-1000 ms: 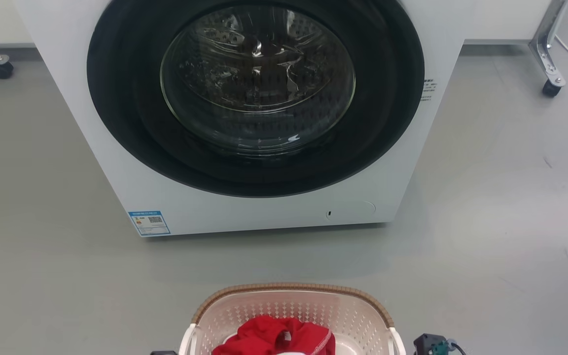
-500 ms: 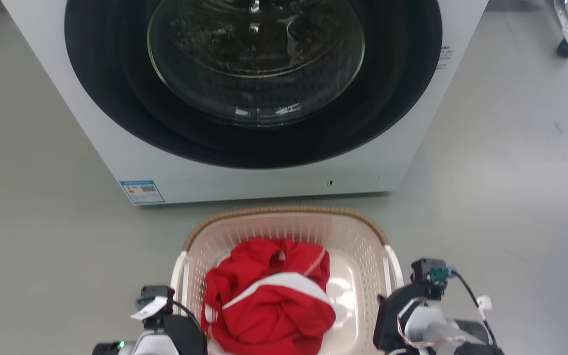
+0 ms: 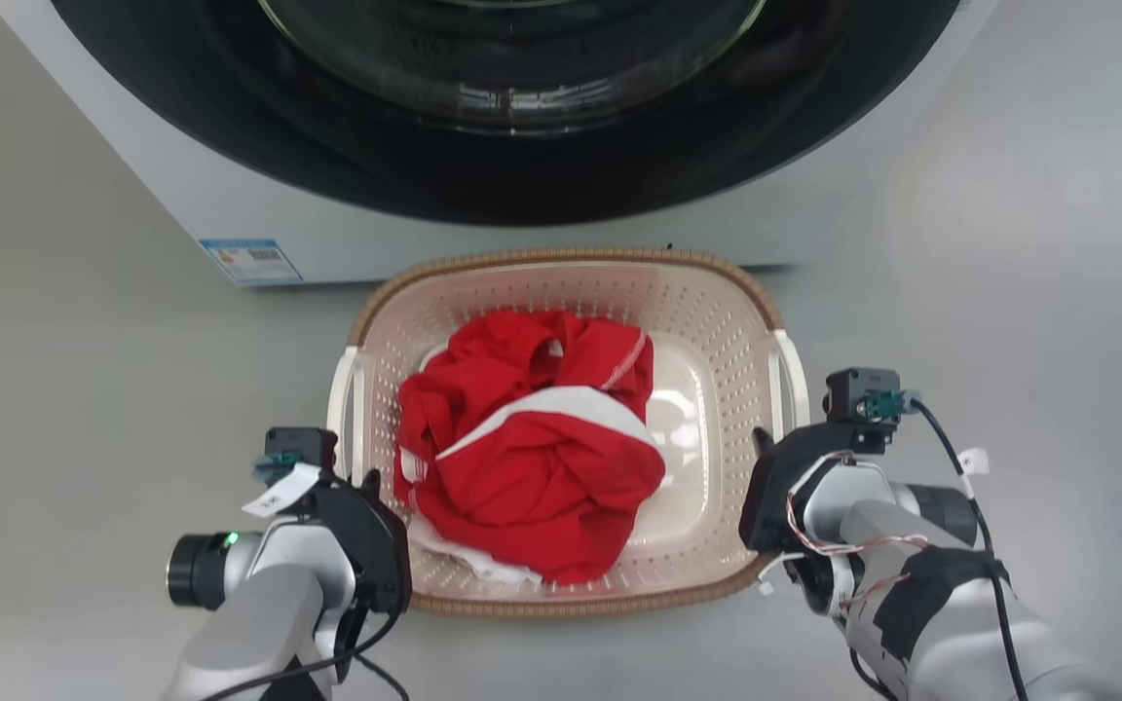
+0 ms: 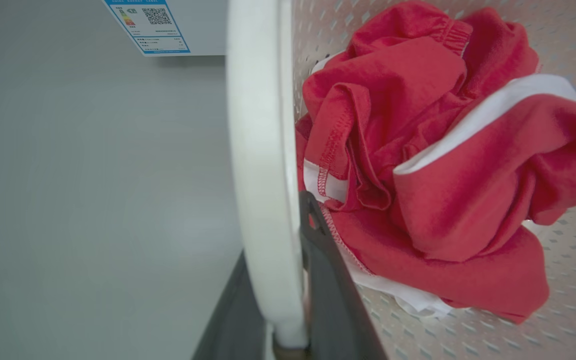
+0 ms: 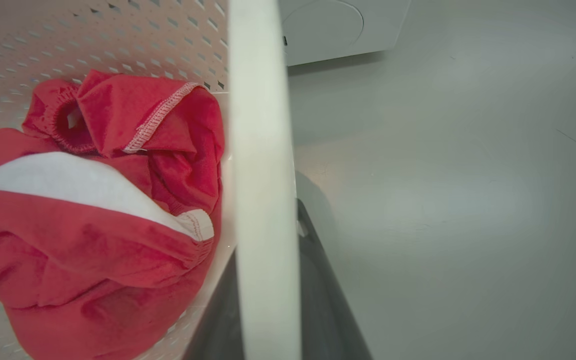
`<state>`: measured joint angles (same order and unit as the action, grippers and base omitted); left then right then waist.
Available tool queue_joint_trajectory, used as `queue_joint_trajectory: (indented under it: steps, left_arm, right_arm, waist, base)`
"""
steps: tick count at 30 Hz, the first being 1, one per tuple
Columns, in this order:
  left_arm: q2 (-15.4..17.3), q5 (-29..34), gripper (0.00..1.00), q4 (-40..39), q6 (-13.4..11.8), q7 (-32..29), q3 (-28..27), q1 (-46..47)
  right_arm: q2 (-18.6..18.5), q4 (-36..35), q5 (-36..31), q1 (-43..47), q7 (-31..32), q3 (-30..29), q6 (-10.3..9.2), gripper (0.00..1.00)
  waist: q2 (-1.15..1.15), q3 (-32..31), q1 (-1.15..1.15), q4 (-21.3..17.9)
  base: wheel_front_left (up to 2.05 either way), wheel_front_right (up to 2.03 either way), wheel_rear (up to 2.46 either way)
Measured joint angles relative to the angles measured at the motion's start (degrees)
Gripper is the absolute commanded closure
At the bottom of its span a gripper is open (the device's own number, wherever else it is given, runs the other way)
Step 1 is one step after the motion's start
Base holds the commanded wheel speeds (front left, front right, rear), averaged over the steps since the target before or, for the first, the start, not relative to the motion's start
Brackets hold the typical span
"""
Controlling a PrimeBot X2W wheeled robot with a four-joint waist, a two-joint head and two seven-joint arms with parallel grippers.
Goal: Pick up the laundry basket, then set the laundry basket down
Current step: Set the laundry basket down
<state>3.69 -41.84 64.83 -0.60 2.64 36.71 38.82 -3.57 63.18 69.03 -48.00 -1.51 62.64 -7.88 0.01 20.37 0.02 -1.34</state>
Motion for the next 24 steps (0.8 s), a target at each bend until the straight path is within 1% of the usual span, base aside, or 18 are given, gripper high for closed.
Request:
queue_joint_trajectory:
  steps: [4,15,24]
  left_arm:
    - [0.02,0.22,1.0,-0.09,-0.4,0.08,-0.11,2.43]
    - [0.04,1.1,1.0,-0.23,-0.47,0.69,-0.02,8.33]
    - [0.33,2.18,1.0,-0.47,-0.54,1.0,-0.2,14.53]
  right_arm:
    - [-0.02,0.3,-0.58,-2.41,-0.54,-0.01,0.02,1.0]
    - [-0.26,1.6,-1.44,-7.6,-1.59,0.04,0.19,1.0]
    - [-0.66,2.16,-2.2,-13.82,-2.21,-0.32,0.35,1.0]
  waist:
    - [0.0,3.33,0.0,0.25]
    - [0.0,12.6,0.0,0.74]
    - [0.0,20.24,-0.01,1.13]
  base:
    - [0.0,0.0,0.0]
    - [0.0,0.0,0.0]
    - [0.0,0.0,0.0]
